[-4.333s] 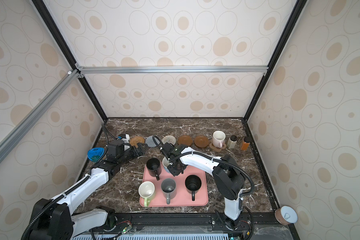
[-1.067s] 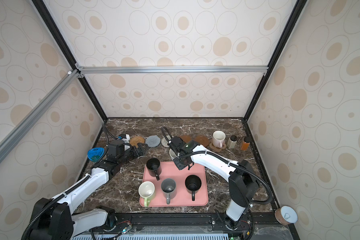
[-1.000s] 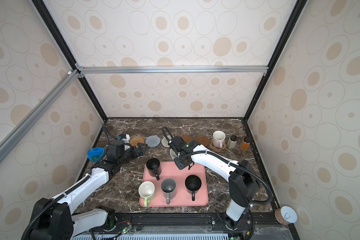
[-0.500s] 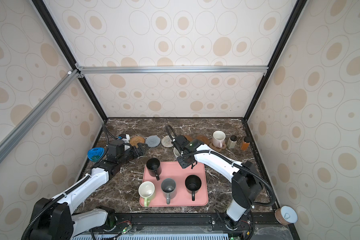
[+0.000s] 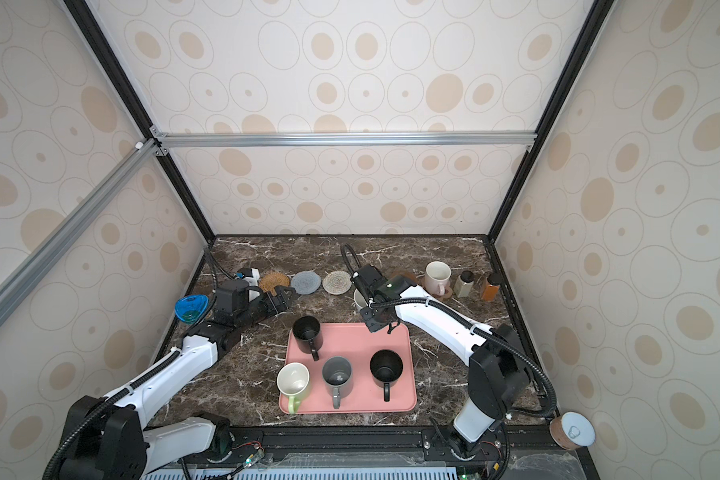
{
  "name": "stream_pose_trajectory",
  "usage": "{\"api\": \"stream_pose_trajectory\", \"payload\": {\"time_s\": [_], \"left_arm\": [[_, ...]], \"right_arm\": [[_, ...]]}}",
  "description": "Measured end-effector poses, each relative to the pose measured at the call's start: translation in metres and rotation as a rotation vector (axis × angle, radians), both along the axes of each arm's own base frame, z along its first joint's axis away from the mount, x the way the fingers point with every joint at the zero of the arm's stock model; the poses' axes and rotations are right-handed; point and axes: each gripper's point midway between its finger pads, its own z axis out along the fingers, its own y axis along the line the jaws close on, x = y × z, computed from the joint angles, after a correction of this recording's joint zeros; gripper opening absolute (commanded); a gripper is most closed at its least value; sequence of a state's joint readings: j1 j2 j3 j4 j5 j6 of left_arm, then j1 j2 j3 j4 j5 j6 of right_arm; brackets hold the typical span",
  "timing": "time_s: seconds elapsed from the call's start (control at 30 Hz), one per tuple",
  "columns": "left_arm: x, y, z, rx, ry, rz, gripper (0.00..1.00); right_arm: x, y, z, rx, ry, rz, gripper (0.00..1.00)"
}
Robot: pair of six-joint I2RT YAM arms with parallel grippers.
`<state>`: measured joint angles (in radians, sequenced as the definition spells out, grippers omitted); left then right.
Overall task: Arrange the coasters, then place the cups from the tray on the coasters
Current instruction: 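Carry the light blue mug with the right gripper toward the coasters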
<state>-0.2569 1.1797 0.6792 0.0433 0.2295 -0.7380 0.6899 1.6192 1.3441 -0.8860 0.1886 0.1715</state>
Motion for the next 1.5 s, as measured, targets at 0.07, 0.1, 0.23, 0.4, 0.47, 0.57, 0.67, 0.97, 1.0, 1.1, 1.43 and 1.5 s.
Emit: {"api": "stream_pose_trajectory", "payload": {"time_s": [0.07, 0.1, 0.23, 0.4, 0.47, 0.57, 0.67, 0.97, 1.0, 1.1, 1.43, 1.5], "left_arm": [[0.000, 0.000, 0.000, 0.000, 0.000, 0.000, 1.00], [0.000, 0.000, 0.000, 0.000, 0.000, 0.000, 1.00], [0.000, 0.000, 0.000, 0.000, 0.000, 0.000, 1.00], [0.000, 0.000, 0.000, 0.000, 0.000, 0.000, 1.00], [0.000, 0.000, 0.000, 0.000, 0.000, 0.000, 1.00], [0.000, 0.000, 0.000, 0.000, 0.000, 0.000, 1.00], [0.000, 0.000, 0.000, 0.001, 0.001, 0.001, 1.00], [0.000, 0.001, 0.001, 0.002, -0.004, 0.004, 1.00], [0.000, 0.001, 0.001, 0.002, -0.003, 0.005, 1.00], [-0.001, 0.001, 0.002, 0.002, -0.003, 0.005, 1.00], [-0.001, 0.001, 0.002, 0.001, -0.004, 0.003, 1.00], [-0.001, 0.001, 0.002, 0.001, -0.004, 0.003, 1.00]], "right_arm": [[0.000, -0.003, 0.000, -0.005, 0.005, -0.008, 0.08], [0.001, -0.005, -0.001, -0.008, 0.007, -0.013, 0.08], [0.002, -0.010, -0.001, -0.014, 0.010, -0.026, 0.08], [0.004, -0.015, -0.002, -0.018, 0.013, -0.042, 0.08], [0.004, -0.017, -0.002, -0.020, 0.015, -0.046, 0.08], [0.005, -0.019, -0.003, -0.021, 0.017, -0.053, 0.08], [0.004, -0.024, -0.007, -0.026, 0.027, -0.066, 0.08], [0.010, -0.041, -0.014, -0.017, 0.042, -0.137, 0.08], [0.011, -0.043, -0.014, -0.014, 0.041, -0.143, 0.08], [0.015, -0.046, -0.013, -0.005, 0.037, -0.158, 0.08], [0.037, -0.060, -0.010, 0.015, 0.027, -0.216, 0.08], [0.046, -0.063, -0.011, 0.022, 0.029, -0.233, 0.08]]}}
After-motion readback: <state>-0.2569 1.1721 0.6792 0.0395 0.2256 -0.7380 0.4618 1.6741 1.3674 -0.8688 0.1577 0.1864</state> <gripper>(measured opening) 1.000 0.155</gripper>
